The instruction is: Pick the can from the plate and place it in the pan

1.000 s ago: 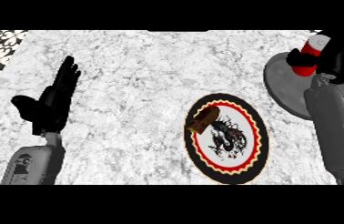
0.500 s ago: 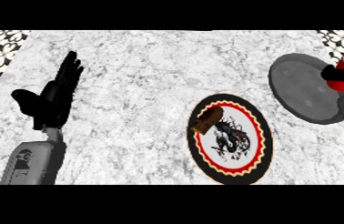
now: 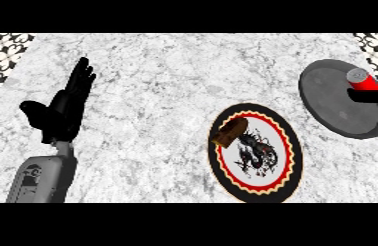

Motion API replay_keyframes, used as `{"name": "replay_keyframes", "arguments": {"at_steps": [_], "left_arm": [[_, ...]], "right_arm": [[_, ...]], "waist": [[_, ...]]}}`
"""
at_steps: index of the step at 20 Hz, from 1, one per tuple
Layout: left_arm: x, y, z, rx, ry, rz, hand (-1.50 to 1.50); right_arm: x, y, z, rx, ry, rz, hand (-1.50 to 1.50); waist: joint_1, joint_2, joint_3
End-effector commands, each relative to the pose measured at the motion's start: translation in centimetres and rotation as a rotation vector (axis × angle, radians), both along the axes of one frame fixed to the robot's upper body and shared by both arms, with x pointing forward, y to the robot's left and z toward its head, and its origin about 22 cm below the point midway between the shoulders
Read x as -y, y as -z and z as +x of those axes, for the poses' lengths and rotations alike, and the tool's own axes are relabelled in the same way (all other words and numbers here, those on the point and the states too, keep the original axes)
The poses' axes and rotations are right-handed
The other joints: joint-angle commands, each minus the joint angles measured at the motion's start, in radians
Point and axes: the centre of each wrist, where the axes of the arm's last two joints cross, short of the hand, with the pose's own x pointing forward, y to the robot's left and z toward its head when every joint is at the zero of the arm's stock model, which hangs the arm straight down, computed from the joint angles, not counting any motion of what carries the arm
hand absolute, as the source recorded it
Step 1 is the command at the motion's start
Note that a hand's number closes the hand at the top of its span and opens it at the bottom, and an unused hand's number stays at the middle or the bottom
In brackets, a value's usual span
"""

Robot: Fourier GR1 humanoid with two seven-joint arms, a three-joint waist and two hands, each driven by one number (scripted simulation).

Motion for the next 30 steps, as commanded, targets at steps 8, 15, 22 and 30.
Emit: {"name": "replay_keyframes", "arguments": {"at_steps": [8, 15, 22, 30], "left_arm": [[-0.7, -0.1, 0.0, 0.000, -0.009, -0.002, 0.00], [-2.2, 1.1, -0.4, -0.030, -0.055, 0.002, 0.00], [-3.1, 2.3, -1.6, -0.051, -0.111, 0.019, 0.00], [-4.8, 0.6, -2.5, -0.053, -0.109, 0.022, 0.00]], "right_arm": [[0.1, 2.9, -1.4, 0.215, -0.078, 0.096, -1.50], [2.0, 4.4, -4.3, 0.485, -0.061, 0.181, -1.50], [0.0, 6.9, -7.1, 0.577, -0.248, 0.333, -1.50], [-0.8, 5.6, -12.7, 0.568, -0.277, 0.327, -1.50]], "waist": [[-0.007, -0.005, -0.002], [-0.049, -0.019, -0.005], [-0.096, -0.040, -0.011], [-0.114, -0.049, -0.014]]}}
